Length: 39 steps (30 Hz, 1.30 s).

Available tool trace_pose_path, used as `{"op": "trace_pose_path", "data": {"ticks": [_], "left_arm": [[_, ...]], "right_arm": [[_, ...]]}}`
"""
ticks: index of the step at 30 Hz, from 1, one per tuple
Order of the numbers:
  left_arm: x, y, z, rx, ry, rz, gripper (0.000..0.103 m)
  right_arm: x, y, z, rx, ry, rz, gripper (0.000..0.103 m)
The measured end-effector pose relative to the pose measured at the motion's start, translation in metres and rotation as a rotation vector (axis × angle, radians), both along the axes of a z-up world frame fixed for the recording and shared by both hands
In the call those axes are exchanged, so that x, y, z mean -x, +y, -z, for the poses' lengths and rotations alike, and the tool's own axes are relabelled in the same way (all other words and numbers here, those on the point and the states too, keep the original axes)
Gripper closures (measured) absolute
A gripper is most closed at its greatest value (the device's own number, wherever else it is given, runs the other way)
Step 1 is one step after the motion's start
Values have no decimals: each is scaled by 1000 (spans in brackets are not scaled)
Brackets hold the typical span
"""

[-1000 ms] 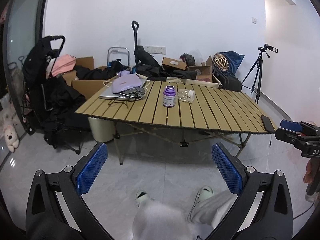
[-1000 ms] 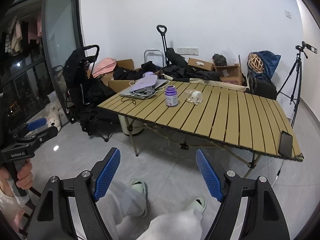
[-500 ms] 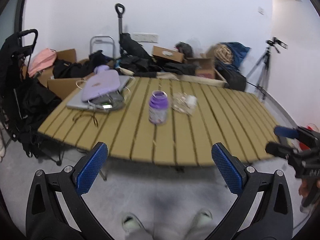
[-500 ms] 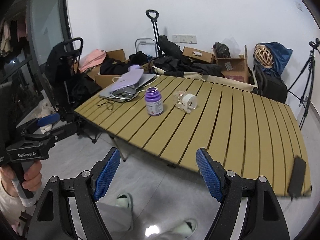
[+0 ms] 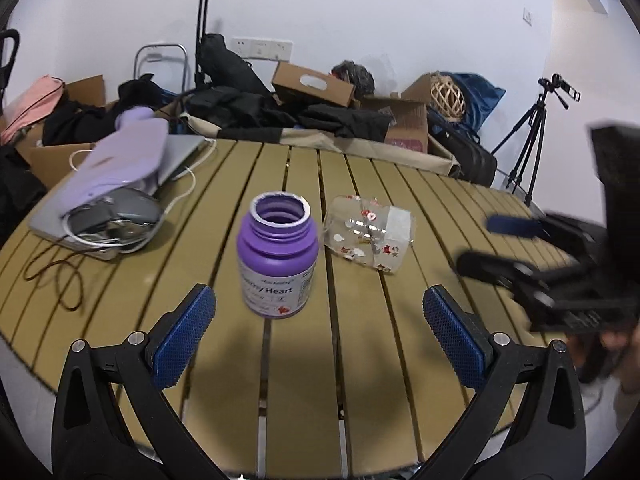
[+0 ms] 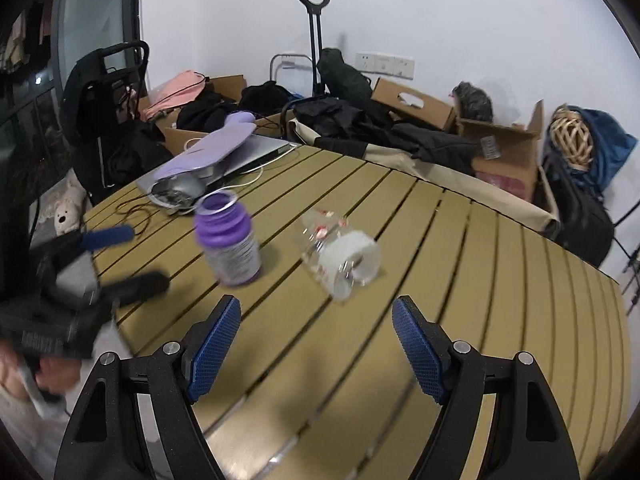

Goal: Organize rigid objects
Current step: 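Move both tools forward toward the clear cup and purple bottle, then close the right gripper around the clear Santa-sticker cup lying on its side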

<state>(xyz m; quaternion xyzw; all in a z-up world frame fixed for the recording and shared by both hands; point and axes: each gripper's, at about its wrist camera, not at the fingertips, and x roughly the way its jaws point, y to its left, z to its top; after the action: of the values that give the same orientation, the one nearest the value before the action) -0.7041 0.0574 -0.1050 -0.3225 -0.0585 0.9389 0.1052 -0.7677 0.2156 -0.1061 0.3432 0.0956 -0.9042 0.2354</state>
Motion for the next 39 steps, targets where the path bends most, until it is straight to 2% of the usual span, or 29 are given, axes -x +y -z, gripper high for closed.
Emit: {"op": "trace_pose_path", "data": {"ticks": [2,7,10,14,18,21,25,29,32,35,36,39], "left_arm": [[7,3,5,0,-16,19,0],[22,4,14,2,-17,61,0],[31,5,25,-6,-53,60,0],[36,7,31,-9,-79,71,0],[31,5,30,-21,-78,77,0],[29,6,31,2,-83,80,0],[32,4,32,3,-84,80,0],[37,-1,32,-44,-98,75,0],[38,-3,32,-39,-93,70,0],[40,-8,33,-56,-99,61,0],[40,-8,33,-64,-100,59,0],[33,-4,29,-62,-65,85,0]], "right_arm": [[29,-9,11,-37,-19,-15,20],[88,-18,40,-39,-99,-46,20],[113,-24,56,-58,-120,-63,20],[129,-23,66,-16,-151,-74,19],[135,-24,61,-61,-109,-96,19],[144,-25,64,-94,-126,-96,19],[149,-22,63,-70,-138,-115,19],[157,-33,69,-115,-136,-150,19],[159,-36,73,-78,-159,-159,19],[142,-32,75,-27,-175,-170,23],[132,-31,74,-32,-163,-171,33],[93,-23,72,-17,-164,-203,33]]}}
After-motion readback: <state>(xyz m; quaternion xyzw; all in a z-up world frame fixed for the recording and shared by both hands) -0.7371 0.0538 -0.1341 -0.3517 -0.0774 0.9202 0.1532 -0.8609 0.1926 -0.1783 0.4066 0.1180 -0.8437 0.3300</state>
